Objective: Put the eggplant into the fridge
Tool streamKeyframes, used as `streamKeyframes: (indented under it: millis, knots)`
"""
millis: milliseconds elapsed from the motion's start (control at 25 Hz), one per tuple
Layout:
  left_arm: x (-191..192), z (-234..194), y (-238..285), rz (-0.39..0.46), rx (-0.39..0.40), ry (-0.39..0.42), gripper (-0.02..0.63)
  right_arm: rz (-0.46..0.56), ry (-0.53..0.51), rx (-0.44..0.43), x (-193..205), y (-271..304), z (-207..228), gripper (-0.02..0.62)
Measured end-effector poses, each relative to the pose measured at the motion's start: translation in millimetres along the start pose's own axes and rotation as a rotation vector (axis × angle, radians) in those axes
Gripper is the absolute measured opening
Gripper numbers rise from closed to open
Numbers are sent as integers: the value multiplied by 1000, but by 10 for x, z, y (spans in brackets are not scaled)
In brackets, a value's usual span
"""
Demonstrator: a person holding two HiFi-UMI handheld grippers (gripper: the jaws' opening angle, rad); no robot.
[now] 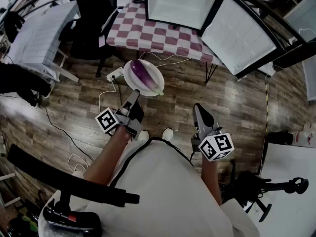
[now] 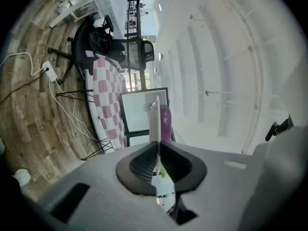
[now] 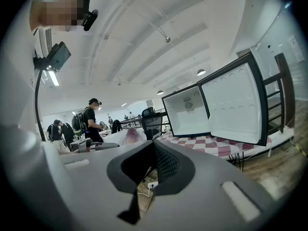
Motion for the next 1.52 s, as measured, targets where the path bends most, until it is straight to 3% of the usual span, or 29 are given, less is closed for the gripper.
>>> streamKeyframes:
  millis: [480, 1520]
  knots:
    - [-120, 37, -163, -30, 8, 18, 26, 22, 21, -15, 51, 42, -257, 8]
    - [-587, -74, -503, -54, 14, 29, 26, 26, 35, 60, 180, 323, -655, 6]
Point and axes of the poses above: the fingertips, and each gripper's own axes: y forward along the fingers, z to its right, x out of its underside, the point moved 3 cm from there along -y, backward along the fingers, and after that the axes turned 6 degrees about -x, right-handed, at the moved point
